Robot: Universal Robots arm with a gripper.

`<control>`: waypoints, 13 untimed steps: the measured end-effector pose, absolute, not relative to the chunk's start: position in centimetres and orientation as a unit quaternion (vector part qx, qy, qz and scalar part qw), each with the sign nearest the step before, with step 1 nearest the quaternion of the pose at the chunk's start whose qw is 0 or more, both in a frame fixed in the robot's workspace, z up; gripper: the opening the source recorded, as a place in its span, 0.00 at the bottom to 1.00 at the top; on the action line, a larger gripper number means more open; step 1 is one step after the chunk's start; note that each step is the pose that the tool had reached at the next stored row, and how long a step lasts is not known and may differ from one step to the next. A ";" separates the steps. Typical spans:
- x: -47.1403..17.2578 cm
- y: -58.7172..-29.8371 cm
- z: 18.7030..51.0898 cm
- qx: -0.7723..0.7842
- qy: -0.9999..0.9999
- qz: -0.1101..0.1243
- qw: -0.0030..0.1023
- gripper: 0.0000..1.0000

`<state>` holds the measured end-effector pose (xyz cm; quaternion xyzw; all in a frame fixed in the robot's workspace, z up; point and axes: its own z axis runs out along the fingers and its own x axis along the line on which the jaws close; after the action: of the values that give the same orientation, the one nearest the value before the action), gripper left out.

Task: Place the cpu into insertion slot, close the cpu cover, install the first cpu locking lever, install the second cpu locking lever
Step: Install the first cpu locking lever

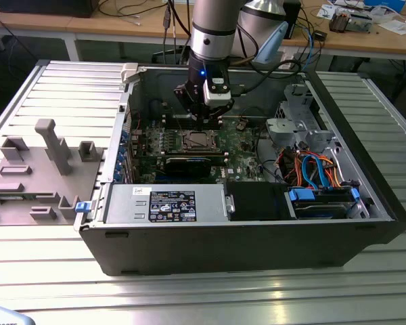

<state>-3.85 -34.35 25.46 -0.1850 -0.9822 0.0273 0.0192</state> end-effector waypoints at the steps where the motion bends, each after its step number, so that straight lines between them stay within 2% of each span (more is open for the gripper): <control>1: -3.8 -34.4 25.5 -0.185 -0.982 0.027 0.019 0.11; 13: -3.9 -34.4 25.5 -0.179 -0.983 0.027 0.019 0.11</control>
<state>-3.85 -34.35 25.46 -0.1789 -0.9833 0.0274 0.0190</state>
